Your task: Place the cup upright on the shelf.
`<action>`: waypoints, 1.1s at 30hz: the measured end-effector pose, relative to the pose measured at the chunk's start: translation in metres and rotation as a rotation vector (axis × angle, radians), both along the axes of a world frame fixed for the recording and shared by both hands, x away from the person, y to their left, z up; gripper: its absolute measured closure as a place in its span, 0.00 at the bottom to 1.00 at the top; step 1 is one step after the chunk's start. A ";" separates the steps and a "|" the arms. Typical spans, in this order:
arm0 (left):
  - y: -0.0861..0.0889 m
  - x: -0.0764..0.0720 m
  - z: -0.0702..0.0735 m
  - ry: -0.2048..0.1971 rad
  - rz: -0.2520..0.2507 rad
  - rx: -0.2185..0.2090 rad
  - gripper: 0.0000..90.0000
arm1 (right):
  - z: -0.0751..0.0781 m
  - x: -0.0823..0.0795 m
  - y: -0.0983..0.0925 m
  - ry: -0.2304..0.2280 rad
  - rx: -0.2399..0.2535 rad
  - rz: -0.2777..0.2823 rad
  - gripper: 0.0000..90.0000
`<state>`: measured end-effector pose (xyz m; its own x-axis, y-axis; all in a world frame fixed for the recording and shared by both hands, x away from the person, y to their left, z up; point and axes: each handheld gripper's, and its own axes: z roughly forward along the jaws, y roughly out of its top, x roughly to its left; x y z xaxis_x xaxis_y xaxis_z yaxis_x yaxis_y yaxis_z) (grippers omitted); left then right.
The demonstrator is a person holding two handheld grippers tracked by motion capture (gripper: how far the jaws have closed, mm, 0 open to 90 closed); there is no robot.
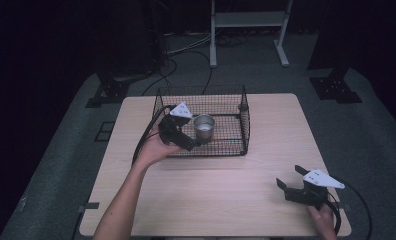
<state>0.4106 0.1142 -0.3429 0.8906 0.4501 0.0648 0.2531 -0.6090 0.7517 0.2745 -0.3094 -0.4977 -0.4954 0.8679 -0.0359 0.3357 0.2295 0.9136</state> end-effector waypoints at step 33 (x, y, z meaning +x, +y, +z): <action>0.045 -0.068 -0.035 -0.028 0.046 -0.138 0.02 | 0.000 0.000 0.001 0.000 -0.007 -0.005 0.15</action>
<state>0.3427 0.1587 -0.3779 0.8678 0.4963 0.0242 0.2555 -0.4875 0.8349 0.2741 -0.3083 -0.4976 -0.4911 0.8701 -0.0421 0.3373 0.2345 0.9117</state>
